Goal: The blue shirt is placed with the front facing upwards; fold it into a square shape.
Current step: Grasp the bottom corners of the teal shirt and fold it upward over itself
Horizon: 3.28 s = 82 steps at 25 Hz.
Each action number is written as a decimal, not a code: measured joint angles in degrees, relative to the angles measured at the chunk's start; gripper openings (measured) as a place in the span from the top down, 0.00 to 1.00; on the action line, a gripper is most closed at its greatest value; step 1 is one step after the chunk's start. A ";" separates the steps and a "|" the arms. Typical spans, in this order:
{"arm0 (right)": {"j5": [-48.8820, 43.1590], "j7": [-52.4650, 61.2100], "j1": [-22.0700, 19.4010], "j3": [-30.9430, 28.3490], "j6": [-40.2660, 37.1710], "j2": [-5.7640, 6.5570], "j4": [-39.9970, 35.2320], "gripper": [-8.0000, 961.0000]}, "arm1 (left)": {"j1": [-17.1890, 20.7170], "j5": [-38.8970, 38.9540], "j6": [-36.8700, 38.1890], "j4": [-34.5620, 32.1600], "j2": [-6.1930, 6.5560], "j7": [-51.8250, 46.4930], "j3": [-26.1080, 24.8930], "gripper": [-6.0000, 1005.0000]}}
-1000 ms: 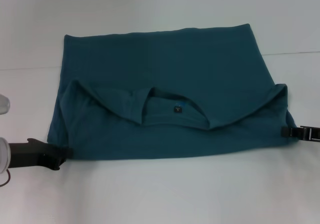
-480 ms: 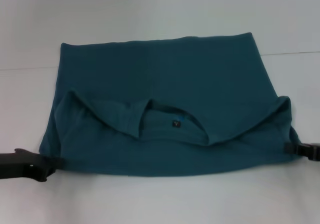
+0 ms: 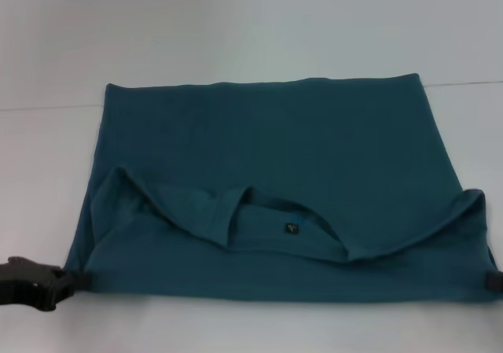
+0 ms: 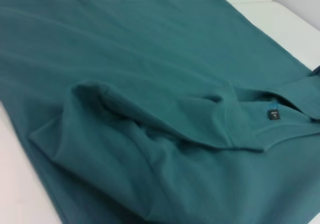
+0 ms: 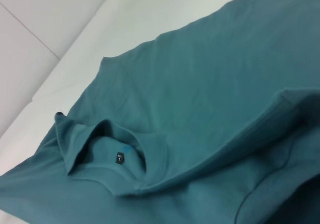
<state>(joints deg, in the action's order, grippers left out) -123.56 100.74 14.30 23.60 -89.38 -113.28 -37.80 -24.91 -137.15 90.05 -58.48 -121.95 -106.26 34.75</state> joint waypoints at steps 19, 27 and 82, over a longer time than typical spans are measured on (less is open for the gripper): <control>-1.42 -3.23 -2.31 -0.33 -5.91 -0.02 0.00 0.95 | 4.13 -0.93 8.33 -2.88 -0.70 0.60 -0.94 1.00; -1.42 -5.40 -4.58 -0.74 -8.50 -0.30 0.01 0.95 | 5.14 -0.92 12.39 -3.57 -0.61 2.00 -3.96 1.00; 0.87 -11.54 29.73 -7.27 41.63 -2.11 11.43 0.93 | -23.26 4.33 -44.23 21.67 2.31 -2.98 -5.39 1.00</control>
<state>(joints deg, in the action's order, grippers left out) -122.70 89.20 44.03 16.33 -47.75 -115.39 -26.37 -48.17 -132.82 45.82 -36.81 -119.64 -109.24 29.36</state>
